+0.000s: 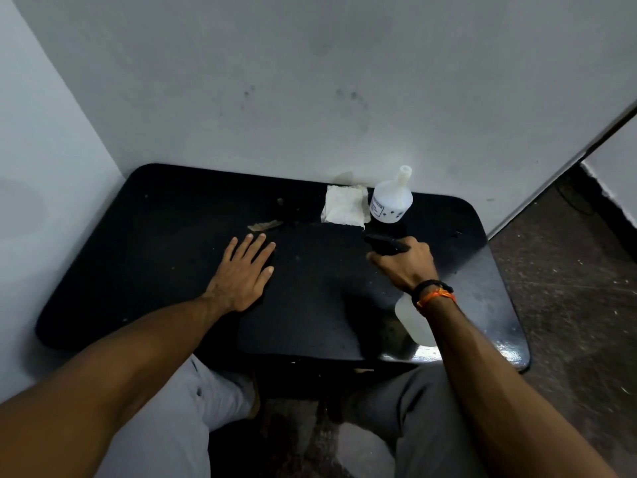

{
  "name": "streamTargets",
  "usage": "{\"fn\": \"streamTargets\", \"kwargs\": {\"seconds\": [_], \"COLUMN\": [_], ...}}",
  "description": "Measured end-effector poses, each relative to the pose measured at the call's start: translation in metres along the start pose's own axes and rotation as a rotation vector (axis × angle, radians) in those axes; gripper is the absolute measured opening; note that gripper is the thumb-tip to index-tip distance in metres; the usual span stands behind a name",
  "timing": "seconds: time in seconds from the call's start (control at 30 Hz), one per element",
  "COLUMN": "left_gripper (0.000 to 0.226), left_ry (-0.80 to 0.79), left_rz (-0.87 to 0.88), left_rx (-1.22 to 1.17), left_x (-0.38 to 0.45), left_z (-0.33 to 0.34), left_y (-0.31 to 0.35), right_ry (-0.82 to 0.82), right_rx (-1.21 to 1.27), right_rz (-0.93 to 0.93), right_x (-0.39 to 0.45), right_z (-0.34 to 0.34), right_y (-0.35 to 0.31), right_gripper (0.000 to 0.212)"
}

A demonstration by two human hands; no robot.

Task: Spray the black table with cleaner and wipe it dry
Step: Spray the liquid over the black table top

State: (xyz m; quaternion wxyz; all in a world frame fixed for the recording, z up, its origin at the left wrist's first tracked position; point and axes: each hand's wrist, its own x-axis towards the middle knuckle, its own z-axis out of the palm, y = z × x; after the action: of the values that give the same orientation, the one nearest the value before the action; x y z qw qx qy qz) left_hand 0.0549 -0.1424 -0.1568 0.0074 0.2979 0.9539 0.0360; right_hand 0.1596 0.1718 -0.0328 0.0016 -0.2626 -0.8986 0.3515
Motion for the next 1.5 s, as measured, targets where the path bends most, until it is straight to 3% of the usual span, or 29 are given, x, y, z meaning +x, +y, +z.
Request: {"fn": "streamTargets", "kwargs": {"seconds": [0.27,0.4,0.6,0.67,0.7,0.8,1.1,1.27,1.5], "left_gripper": [0.065,0.067,0.067,0.067,0.067,0.068,0.071,0.072,0.071], "left_ry": [-0.008,-0.007,-0.005,-0.006,-0.007,-0.023,-0.037,-0.045,-0.075], "left_rz": [0.002,0.001,0.001,-0.001,-0.002,-0.003,-0.001,-0.004,-0.015], "left_rx": [-0.004,0.004,-0.006,-0.003,-0.004,-0.005,-0.008,0.008,0.008], "left_x": [0.001,0.001,0.001,0.002,0.002,0.002,0.002,0.001,0.002], "left_z": [-0.001,-0.002,-0.002,-0.002,-0.002,-0.002,-0.005,-0.006,-0.006], "left_y": [0.000,0.001,0.001,0.001,0.001,0.001,0.002,0.003,0.002], "right_ry": [-0.220,-0.298,-0.386,-0.400,-0.390,-0.271,0.074,0.060,-0.034], "right_rx": [-0.153,-0.250,-0.393,-0.387,-0.386,-0.352,-0.166,-0.077,-0.113], "right_rz": [-0.155,-0.177,-0.140,-0.107,-0.090,-0.030,0.048,0.034,-0.046], "right_x": [-0.011,-0.021,-0.024,-0.021,-0.020,-0.020,-0.004,-0.003,0.000], "right_z": [0.004,0.002,-0.006,-0.008,-0.010,-0.016,-0.022,-0.010,0.011], "right_y": [-0.006,0.000,0.016,0.025,0.028,0.029,0.020,0.001,-0.018], "right_gripper": [0.020,0.033,0.026,0.044,0.048,0.023,0.028,0.021,0.026]}}
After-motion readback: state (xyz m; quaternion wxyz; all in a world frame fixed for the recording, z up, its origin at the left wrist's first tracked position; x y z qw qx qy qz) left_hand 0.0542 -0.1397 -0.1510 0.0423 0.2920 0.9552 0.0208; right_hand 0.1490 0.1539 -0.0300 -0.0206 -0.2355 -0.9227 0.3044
